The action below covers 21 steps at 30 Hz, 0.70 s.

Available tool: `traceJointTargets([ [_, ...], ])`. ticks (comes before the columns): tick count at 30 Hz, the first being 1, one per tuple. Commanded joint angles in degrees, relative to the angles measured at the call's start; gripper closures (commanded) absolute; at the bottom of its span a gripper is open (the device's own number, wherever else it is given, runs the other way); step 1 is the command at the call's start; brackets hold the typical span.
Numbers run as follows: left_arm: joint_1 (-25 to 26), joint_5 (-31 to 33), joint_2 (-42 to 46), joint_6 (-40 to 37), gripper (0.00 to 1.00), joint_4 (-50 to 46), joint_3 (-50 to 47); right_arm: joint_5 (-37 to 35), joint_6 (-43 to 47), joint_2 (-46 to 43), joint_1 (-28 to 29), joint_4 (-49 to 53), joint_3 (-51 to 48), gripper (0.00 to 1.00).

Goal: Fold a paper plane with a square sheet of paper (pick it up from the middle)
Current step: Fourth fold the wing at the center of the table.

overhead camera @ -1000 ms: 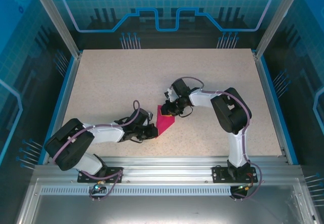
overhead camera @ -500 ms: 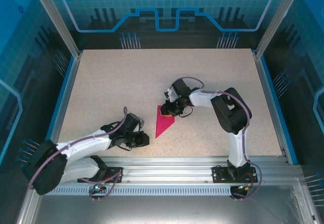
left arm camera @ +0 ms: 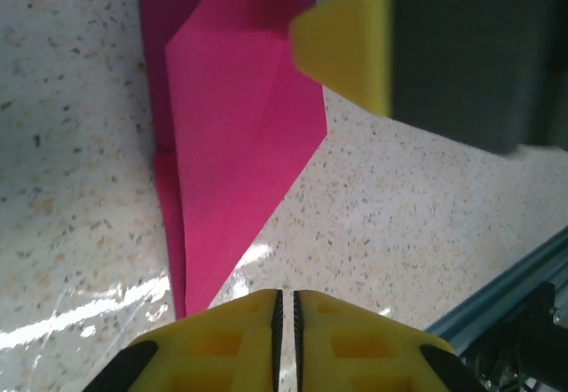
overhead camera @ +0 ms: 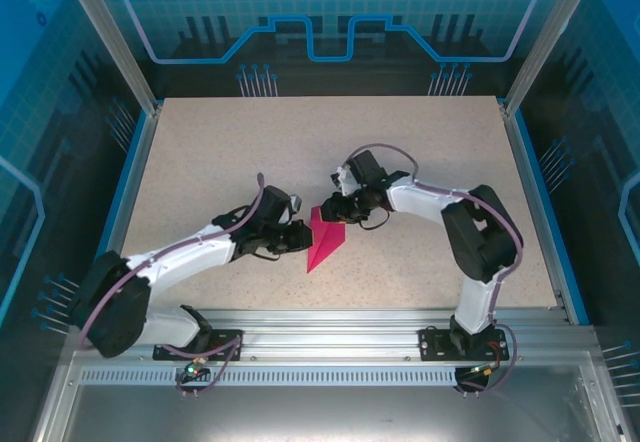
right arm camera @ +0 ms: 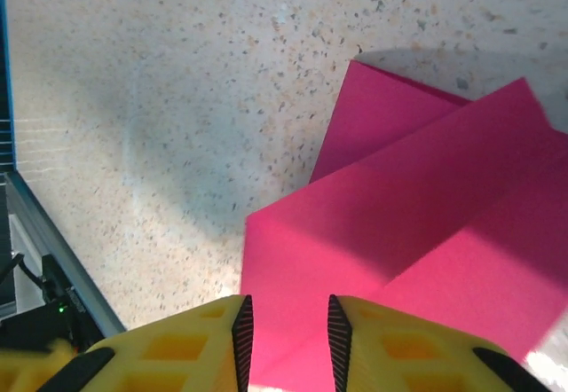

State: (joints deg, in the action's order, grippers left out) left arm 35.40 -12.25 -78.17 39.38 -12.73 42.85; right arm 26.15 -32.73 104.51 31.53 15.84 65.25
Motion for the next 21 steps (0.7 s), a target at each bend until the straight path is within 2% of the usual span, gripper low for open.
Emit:
traceJointTargets([
  [1,-0.28,-0.76,-4.34,-2.02,0.87,1.22,3.02,-1.78,-1.11,-3.57,-2.34,1.30,-3.65,0.67],
  [9,-0.25,0.81,-11.94,-2.37,0.91,1.07,6.08,-2.01,-2.29,-7.60,-3.95,0.14,-10.40,0.59],
  [21,-0.28,1.33,-15.21,-3.78,0.92,1.29,5.76,-0.57,-5.06,-5.02,-2.89,-3.51,-12.74,0.53],
])
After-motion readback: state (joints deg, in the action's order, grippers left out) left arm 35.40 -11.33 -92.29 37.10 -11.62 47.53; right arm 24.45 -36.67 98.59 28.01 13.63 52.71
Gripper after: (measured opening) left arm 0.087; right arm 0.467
